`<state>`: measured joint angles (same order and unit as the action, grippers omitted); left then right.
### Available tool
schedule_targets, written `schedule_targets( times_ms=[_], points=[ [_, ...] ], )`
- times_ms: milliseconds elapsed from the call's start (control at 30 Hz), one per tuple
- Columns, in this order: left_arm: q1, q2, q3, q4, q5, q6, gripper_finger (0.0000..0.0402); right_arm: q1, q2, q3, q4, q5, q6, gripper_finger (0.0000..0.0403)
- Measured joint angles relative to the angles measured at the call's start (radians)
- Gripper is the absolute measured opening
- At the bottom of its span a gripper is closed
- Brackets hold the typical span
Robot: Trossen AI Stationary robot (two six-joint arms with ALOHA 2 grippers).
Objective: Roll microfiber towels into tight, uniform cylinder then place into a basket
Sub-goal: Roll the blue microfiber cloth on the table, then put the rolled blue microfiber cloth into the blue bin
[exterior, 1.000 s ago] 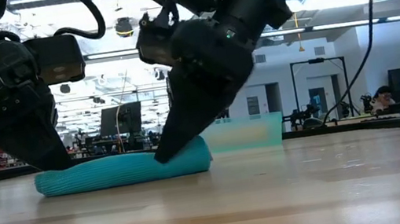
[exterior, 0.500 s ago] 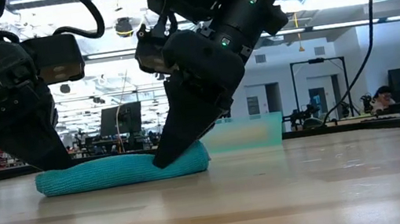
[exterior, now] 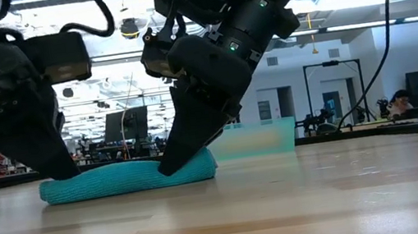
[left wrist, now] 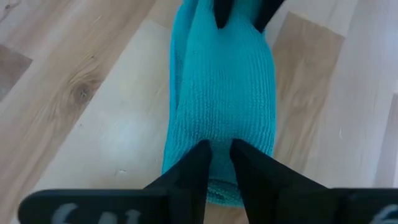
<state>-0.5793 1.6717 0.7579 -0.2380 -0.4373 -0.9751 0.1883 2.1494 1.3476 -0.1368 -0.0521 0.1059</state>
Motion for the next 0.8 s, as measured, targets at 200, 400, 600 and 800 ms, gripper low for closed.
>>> schedule_targets(
  times_ms=[200,400,600,800],
  points=[
    [0.0,-0.042,0.093,-0.159,0.036,0.089,0.0069,0.0,0.001,0.0,0.01,0.002,0.0,0.0128],
    [-0.017,-0.151,0.148,-0.296,-0.051,0.095,0.0068,0.0,0.001,0.0,0.011,0.002,0.016,0.0127],
    [-0.078,-0.241,0.151,-0.336,-0.151,0.092,0.0068,0.0,0.001,0.0,0.011,0.002,0.027,0.0129],
    [-0.138,-0.221,0.153,-0.331,-0.255,0.076,0.0067,0.0,0.001,-0.001,0.011,0.002,0.028,0.0128]
  ],
)
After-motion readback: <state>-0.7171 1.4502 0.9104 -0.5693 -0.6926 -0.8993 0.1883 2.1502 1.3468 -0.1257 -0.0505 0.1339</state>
